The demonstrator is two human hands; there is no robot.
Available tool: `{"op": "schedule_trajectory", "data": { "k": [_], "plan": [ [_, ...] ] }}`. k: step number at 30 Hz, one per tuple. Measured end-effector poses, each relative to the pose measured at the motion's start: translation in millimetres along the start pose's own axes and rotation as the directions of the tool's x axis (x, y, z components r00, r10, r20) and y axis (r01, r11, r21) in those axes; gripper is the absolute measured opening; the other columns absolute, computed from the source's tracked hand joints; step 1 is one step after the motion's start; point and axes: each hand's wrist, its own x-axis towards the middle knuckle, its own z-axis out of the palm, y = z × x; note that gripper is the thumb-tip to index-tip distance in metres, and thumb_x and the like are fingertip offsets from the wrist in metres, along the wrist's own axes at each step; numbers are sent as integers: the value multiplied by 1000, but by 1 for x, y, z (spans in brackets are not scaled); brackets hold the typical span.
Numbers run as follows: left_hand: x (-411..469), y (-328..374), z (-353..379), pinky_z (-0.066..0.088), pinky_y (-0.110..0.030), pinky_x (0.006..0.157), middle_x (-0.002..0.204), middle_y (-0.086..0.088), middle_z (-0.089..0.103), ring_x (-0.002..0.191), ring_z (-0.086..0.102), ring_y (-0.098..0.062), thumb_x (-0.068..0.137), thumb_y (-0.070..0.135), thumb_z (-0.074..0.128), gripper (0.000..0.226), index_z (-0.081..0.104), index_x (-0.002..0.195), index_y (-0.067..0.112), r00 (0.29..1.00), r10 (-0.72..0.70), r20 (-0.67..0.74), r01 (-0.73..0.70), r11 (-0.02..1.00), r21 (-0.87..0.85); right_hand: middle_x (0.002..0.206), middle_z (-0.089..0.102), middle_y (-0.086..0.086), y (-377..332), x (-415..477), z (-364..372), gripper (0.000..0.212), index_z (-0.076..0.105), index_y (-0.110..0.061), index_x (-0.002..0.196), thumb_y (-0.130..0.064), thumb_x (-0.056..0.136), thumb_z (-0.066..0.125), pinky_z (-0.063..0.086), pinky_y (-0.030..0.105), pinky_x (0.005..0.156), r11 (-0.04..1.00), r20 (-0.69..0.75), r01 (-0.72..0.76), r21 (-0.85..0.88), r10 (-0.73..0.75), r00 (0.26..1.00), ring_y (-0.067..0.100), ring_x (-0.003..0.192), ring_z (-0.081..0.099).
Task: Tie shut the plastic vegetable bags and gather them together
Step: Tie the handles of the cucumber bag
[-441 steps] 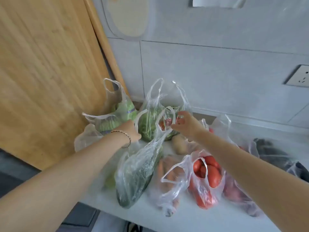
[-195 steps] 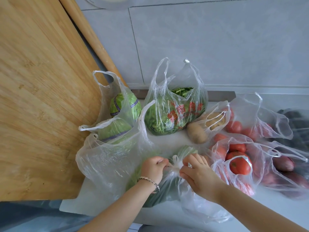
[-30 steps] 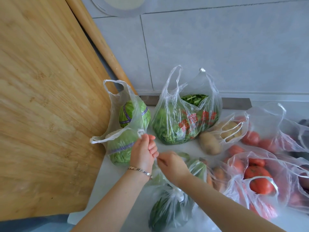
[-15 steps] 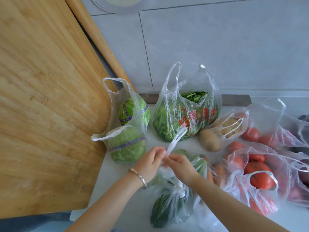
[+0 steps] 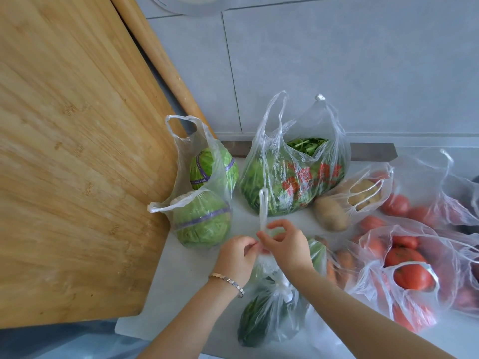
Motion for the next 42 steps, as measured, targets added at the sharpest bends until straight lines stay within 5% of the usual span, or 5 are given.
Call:
{"op": "schedule_trajectory", "data": {
  "k": [6,13,20,30,42],
  "plan": [
    [4,3,-4,40,-9,62,70,7,60,70,55,-8,88,20,56,12,64,82,13,962,-239,129,267,921,-284,83,66,-7,1,-11,-14,27,57,-22,115,-22,88,57,48,20,76,897,233,366,-248,-311,921,9,76,59],
    [2,6,-10,45,-23,74,79,0,58,77,55,-15,90,18,52,17,65,92,7,982,-143,123,153,986,-73,70,63,3,8,-8,-11,27,69,-14,91,-1,67,65,46,21,51,547,387,668,-504,-549,741,20,56,60],
    [-4,5,-8,33,-18,62,76,-1,55,73,49,-14,87,19,58,19,68,87,4,999,34,-29,-32,997,66,117,45,11,8,-4,-10,40,58,-7,114,12,82,42,34,28,70,587,438,573,-572,-372,819,31,85,52],
    [-18,4,3,28,-20,46,46,4,31,46,31,-11,88,28,57,42,44,50,18,990,-44,-133,46,999,11,100,70,6,1,-17,-4,24,68,-10,106,-8,91,49,38,6,67,932,163,255,-257,-219,962,16,87,59],
    [-11,-3,0,36,-7,67,79,3,54,74,50,-8,91,16,49,23,68,94,3,992,104,-66,-105,994,-5,61,63,-6,-10,-11,-26,24,64,-19,76,4,81,60,40,11,53,953,384,-193,234,92,919,-1,50,53]
  ]
}}
